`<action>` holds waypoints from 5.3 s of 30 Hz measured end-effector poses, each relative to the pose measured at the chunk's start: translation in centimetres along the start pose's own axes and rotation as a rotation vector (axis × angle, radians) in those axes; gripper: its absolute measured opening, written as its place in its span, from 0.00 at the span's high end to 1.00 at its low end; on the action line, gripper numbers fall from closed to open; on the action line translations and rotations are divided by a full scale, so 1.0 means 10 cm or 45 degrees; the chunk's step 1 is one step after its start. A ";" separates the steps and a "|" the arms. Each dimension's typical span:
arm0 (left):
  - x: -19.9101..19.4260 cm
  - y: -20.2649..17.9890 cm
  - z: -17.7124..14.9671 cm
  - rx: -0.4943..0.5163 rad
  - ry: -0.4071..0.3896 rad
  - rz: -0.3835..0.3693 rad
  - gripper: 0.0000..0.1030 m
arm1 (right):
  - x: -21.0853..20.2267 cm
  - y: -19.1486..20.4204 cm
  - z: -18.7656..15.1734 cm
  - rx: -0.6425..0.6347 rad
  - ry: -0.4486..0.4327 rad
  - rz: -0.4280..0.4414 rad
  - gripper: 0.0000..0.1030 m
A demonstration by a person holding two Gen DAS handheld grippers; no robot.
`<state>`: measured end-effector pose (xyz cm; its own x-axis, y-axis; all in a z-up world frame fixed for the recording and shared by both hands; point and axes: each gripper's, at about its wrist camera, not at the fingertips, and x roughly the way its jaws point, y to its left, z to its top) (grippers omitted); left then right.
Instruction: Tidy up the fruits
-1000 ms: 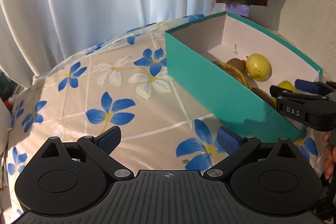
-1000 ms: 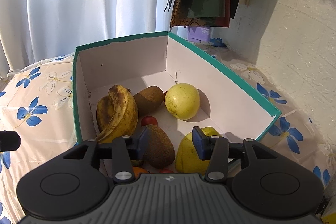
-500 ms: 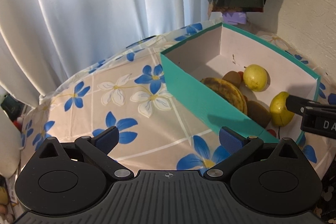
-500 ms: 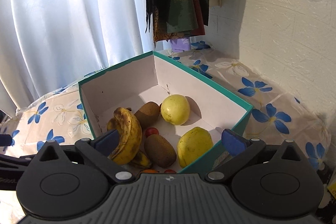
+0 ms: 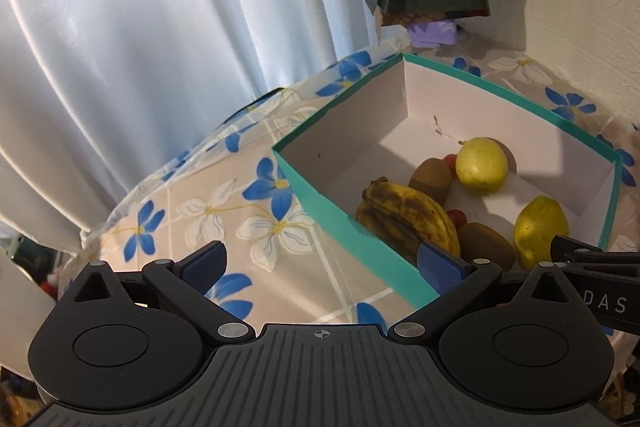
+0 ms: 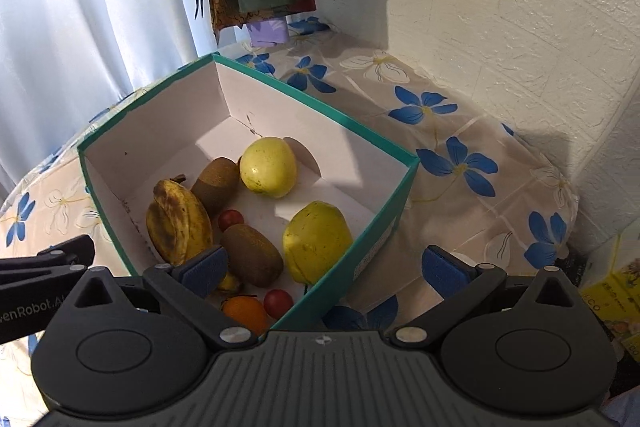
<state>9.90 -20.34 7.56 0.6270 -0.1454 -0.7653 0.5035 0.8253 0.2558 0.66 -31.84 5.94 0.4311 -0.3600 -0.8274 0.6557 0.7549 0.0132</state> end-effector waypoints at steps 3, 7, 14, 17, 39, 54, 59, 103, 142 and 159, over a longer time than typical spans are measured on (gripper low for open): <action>0.09 -0.02 0.04 -0.005 0.044 0.002 0.00 | 0.09 0.03 0.04 -0.019 0.054 -0.035 0.00; 0.17 -0.06 0.03 0.013 0.059 0.050 0.00 | 0.17 0.07 0.06 -0.050 0.081 -0.049 0.00; 0.30 -0.05 0.08 0.011 0.114 0.045 0.00 | 0.23 0.13 0.10 -0.099 0.081 -0.063 0.00; 0.34 -0.06 0.09 0.005 0.128 0.040 0.00 | 0.27 0.13 0.11 -0.100 0.090 -0.064 0.00; 0.42 -0.08 0.11 0.022 0.137 0.046 0.00 | 0.31 0.15 0.14 -0.129 0.092 -0.066 0.00; 0.45 -0.08 0.12 0.020 0.143 0.049 0.00 | 0.36 0.18 0.14 -0.136 0.098 -0.059 0.00; 0.46 -0.07 0.12 0.021 0.142 0.052 0.00 | 0.36 0.19 0.15 -0.146 0.092 -0.063 0.00; 0.48 -0.07 0.13 0.013 0.134 0.060 0.00 | 0.40 0.21 0.16 -0.176 0.095 -0.056 0.00; 0.44 -0.08 0.11 0.024 0.122 0.075 0.00 | 0.37 0.22 0.15 -0.184 0.083 -0.051 0.00; 0.44 -0.08 0.11 0.036 0.116 0.080 0.00 | 0.37 0.22 0.15 -0.195 0.081 -0.052 0.00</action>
<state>12.89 -22.21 4.63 0.6018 -0.0427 -0.7975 0.4822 0.8155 0.3201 4.60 -32.33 3.80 0.3630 -0.3602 -0.8594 0.5674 0.8170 -0.1028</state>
